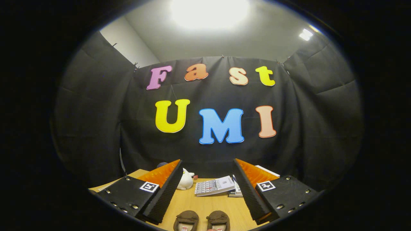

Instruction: Open the storage box then place both shoes into the box .Put the left shoe in first, then the right shoe, with the right side of both shoes facing outward in a uniform manner.

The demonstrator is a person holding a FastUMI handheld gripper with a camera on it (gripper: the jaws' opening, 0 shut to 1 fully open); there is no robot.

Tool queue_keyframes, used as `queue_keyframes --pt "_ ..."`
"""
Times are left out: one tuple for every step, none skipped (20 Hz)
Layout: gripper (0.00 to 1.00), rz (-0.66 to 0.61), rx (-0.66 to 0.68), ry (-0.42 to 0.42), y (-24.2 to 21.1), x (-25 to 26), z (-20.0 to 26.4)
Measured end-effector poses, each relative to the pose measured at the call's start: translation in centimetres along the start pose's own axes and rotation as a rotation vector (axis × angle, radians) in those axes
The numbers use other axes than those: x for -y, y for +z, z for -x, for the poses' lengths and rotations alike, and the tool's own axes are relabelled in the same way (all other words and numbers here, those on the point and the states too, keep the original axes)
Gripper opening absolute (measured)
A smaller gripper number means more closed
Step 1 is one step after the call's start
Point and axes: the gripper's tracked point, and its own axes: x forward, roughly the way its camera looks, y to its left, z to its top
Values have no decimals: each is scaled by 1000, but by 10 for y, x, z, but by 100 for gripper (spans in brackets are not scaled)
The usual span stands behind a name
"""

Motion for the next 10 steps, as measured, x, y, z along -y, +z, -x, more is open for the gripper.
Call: queue_keyframes --pt "95 -11 -3 20 -2 -5 -2" --pt "95 -27 -11 42 -5 -11 -3" --pt "95 -44 -25 67 -11 -19 -4" --pt "95 -64 -41 92 -17 -25 -5" --pt "95 -87 -59 118 -23 -33 -5" --pt "95 -110 -76 143 -29 -40 -5" --pt "95 -134 -96 169 -37 -48 -5" --pt "95 -166 -120 196 -46 -56 -5" --pt "95 -206 -151 224 -57 -64 -4" --pt "95 -255 -186 246 -66 -71 -3"
